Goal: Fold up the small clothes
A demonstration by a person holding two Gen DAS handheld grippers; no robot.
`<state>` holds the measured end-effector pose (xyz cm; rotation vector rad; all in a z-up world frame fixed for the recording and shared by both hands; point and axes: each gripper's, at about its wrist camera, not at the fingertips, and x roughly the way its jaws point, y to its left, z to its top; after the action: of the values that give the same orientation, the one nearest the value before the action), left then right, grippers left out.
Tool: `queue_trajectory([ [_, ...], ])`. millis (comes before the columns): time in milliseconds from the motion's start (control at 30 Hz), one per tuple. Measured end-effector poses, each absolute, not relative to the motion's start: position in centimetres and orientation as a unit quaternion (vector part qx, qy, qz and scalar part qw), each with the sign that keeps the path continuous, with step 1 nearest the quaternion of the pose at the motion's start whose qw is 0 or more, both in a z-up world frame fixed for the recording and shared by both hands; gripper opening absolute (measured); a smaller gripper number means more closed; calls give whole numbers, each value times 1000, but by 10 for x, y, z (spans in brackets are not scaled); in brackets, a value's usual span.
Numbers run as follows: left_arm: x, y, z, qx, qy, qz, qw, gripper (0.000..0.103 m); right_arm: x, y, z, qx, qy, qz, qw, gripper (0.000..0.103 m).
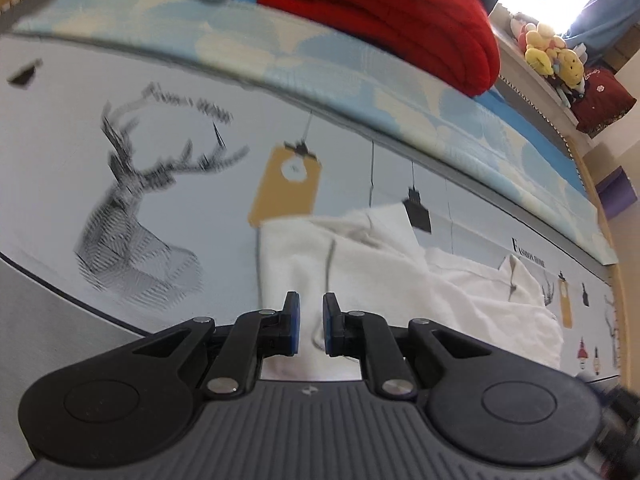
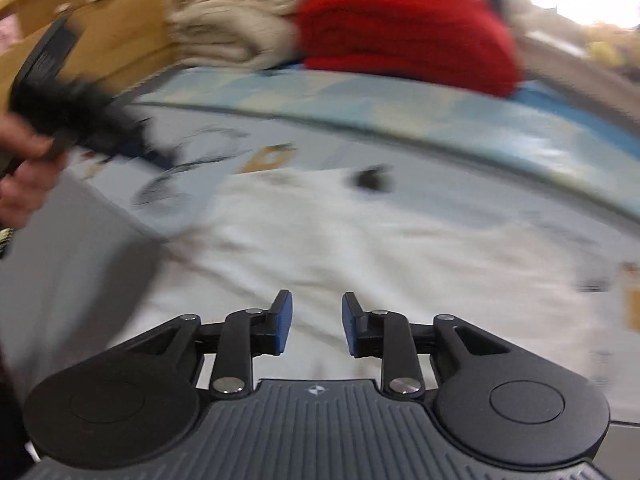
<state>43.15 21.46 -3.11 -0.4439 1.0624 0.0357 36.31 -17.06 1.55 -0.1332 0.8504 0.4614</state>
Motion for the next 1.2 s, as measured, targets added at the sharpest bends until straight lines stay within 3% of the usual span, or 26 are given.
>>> queue_trajectory([
  [133, 439, 203, -57, -230, 525, 9, 820, 13, 378, -252, 16, 41, 394, 91, 914, 34],
  [200, 445, 197, -67, -232, 532, 16, 814, 19, 389, -278, 12, 82, 407, 23, 909, 34],
  [267, 451, 190, -76, -224, 536, 25, 814, 32, 396, -301, 14, 123, 402, -6, 907, 34],
  [367, 456, 181, -86, -214, 543, 31, 812, 40, 399, -333, 10, 178, 397, -33, 900, 34],
  [500, 460, 167, -97, -187, 551, 25, 813, 34, 397, -373, -2, 276, 399, -77, 871, 36],
  [533, 460, 163, -96, -171, 549, 28, 817, 10, 398, -377, -4, 286, 401, -80, 867, 36],
  [567, 459, 162, -92, -159, 546, 32, 822, 1, 401, -378, -8, 288, 402, -81, 865, 36],
  [767, 430, 166, -15, -166, 459, 24, 872, 1, 408, -379, -15, 279, 405, -77, 867, 36],
  [967, 432, 185, -50, -127, 544, 82, 825, 3, 416, -376, -22, 273, 419, -83, 862, 36],
  [1200, 433, 175, -29, -102, 501, 70, 857, 15, 431, -376, -47, 328, 438, -59, 835, 37],
])
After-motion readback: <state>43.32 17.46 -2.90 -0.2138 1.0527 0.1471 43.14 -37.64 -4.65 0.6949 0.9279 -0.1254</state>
